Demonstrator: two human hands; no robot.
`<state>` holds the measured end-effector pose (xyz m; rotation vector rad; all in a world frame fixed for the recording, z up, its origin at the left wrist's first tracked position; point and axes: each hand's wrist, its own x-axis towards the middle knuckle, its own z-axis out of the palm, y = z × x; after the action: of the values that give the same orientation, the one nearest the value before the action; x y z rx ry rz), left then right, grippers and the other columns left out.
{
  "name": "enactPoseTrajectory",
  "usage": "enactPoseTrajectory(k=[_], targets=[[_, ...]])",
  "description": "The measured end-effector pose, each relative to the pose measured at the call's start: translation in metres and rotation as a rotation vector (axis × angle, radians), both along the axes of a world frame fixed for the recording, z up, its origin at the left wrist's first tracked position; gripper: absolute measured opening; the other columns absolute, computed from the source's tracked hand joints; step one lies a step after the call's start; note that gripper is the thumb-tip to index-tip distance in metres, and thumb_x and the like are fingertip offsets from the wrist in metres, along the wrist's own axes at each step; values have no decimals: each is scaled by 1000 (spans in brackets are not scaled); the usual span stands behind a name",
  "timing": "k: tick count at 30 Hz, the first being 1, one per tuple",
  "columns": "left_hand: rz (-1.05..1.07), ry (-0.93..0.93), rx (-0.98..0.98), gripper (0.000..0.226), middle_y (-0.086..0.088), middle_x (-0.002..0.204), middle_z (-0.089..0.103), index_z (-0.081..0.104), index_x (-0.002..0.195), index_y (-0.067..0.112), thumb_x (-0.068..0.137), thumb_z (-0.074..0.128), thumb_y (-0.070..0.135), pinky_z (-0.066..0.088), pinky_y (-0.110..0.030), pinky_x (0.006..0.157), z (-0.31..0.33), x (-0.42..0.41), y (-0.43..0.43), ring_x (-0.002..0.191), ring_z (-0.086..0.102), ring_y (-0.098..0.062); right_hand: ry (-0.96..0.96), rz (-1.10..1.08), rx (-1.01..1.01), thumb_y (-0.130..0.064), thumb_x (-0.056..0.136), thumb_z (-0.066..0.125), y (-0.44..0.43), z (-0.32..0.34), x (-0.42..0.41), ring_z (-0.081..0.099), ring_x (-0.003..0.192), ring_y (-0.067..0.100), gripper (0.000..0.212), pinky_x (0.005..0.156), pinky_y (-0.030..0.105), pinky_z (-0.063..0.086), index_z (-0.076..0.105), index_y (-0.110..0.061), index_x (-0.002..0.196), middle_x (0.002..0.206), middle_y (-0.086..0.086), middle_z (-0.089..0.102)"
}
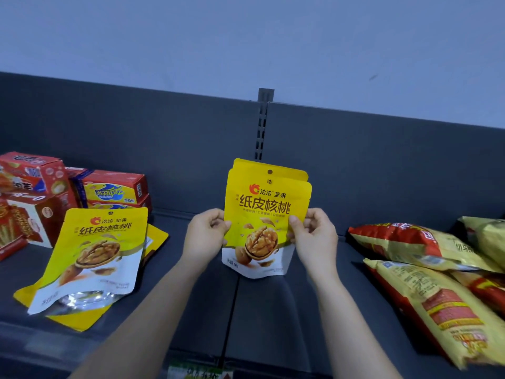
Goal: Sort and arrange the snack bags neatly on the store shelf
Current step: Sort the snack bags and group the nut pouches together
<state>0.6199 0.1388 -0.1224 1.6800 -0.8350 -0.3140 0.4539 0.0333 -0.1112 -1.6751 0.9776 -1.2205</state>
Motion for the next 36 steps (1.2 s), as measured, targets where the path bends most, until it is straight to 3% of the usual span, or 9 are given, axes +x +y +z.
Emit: enactPoseTrajectory(k=[5,7,9,15,22,26,29,32,36], targets=[[-39,20,26,9,-2,83,70,66,88,14,91,60,7,56,-36,69,3,0,5,74,64,-18,62,-41,-30,-28,87,69,7,1,0,65,83,21,13,79,46,52,59,-26,95,86,-7,66],[-58,33,26,16,2,89,70,66,97,20,89,63,6,57,-40,80,6,-1,13,79,67,-15,93,-203,-131,-38,84,71,16,4,-4,60,84,20,39,73,34,43,54,-21,116,97,-6,57],[1,-66,64,24,4,94,67,64,109,20,88,66,10,54,-36,83,7,5,25,85,64,-15,45,-292,-258,-39,84,71,27,14,-3,54,79,19,43,65,30,35,52,-18,117,96,-3,50],[336,-472,415,31,-5,122,62,65,119,18,89,65,26,45,-38,94,17,47,90,115,55,-27,126,100,-573,-30,85,65,80,23,53,50,67,11,12,55,21,34,66,-17,86,71,-8,55],[524,-360,962,62,-12,141,39,45,132,24,87,46,66,33,-52,100,-6,93,163,132,34,-35,684,668,-285,-41,90,61,134,-15,122,57,104,25,40,85,37,48,59,-14,120,108,4,64],[489,-110,736,71,-16,135,45,47,131,16,81,58,65,44,-50,95,-16,105,176,122,46,-38,686,813,-94,-41,90,62,144,-33,144,60,99,25,39,86,39,50,59,-15,118,106,5,67],[587,41,329,61,-12,127,53,46,136,18,82,74,26,51,-48,85,-17,106,177,108,57,-33,485,819,175,-44,87,60,146,-35,154,61,81,24,34,70,33,45,62,-12,98,87,5,67],[490,340,-124,55,-4,91,59,43,133,13,86,60,-10,50,-36,64,-15,103,178,77,60,-23,304,687,354,-35,95,55,141,-28,155,37,55,11,39,48,18,29,43,-16,64,58,-7,40],[295,235,-142,34,-6,89,65,63,106,17,91,51,-11,46,-35,76,-9,101,176,82,60,-22,91,565,226,-18,95,58,131,-18,151,23,55,11,39,51,28,19,35,-14,63,58,-5,26]])
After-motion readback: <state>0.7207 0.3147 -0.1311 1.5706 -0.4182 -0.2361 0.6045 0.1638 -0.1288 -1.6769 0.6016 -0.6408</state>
